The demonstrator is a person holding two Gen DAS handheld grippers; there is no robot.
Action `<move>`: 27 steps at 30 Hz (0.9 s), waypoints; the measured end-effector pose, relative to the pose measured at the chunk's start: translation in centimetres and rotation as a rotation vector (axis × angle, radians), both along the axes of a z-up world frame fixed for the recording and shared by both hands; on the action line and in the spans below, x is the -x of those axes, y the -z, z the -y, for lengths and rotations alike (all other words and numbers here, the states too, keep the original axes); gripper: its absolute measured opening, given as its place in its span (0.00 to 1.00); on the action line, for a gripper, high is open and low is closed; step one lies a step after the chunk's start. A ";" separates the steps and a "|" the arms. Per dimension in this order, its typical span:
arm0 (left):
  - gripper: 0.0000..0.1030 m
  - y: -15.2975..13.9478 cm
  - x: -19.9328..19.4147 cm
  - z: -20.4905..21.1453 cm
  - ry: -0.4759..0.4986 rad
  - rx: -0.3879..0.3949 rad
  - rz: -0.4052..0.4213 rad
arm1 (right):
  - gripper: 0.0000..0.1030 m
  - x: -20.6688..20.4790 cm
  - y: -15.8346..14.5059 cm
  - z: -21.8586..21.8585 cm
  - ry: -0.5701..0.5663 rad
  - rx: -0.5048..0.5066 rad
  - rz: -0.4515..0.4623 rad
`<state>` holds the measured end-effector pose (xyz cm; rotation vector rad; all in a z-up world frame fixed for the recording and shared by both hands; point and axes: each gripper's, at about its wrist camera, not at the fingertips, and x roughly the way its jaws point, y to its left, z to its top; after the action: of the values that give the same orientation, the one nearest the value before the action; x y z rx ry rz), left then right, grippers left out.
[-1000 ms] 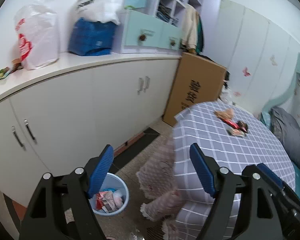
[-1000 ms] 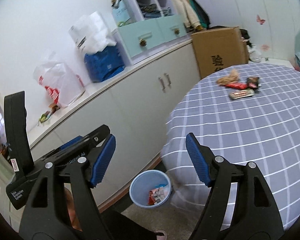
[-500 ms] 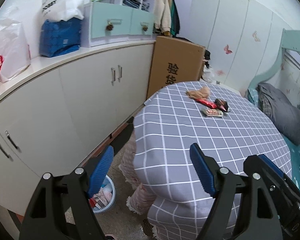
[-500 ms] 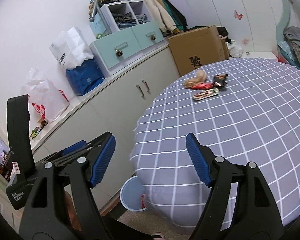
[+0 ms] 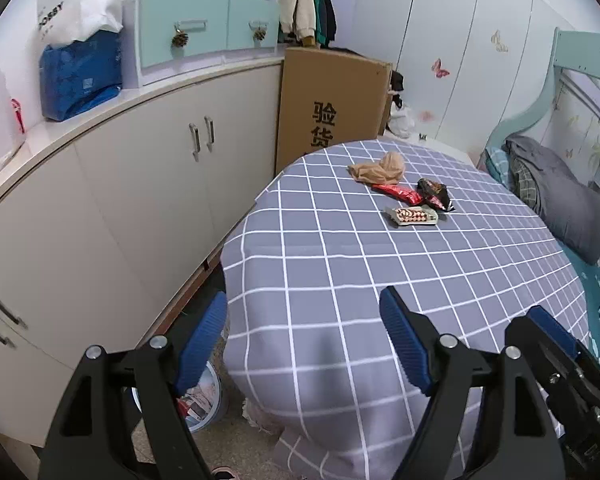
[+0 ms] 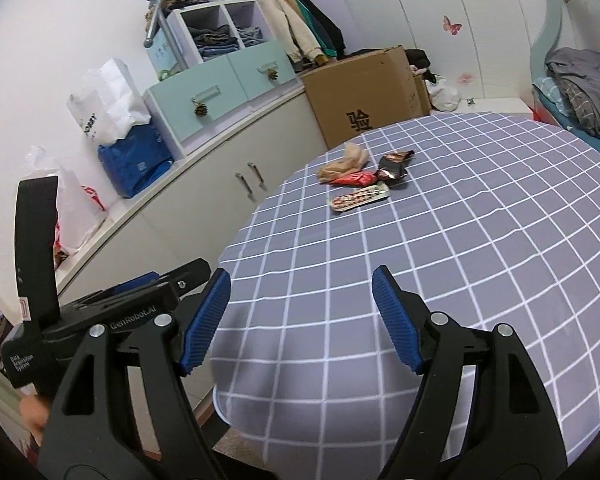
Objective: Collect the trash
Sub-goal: 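Grasp the red-white striped wrapper with the left tool while the right grasps the black snack bag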
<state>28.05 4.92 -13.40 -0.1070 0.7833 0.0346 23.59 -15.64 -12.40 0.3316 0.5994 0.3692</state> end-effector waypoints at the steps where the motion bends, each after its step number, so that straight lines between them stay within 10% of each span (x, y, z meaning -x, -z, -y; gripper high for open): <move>1: 0.75 0.2 -0.6 0.1 0.003 -0.001 -0.010 | 0.70 -0.5 0.1 0.2 0.001 0.001 -0.006; 17: 0.75 3.5 -9.3 0.8 0.093 0.105 -0.097 | 0.71 -8.7 2.8 5.3 0.110 0.042 -0.123; 27: 0.75 3.9 -15.7 7.8 0.370 -0.068 -0.103 | 0.71 -12.5 2.2 7.6 0.167 0.041 -0.152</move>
<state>43.79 -2.85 -17.25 0.1061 0.8937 -0.2860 36.09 -23.25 -14.60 0.3700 0.7214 0.1719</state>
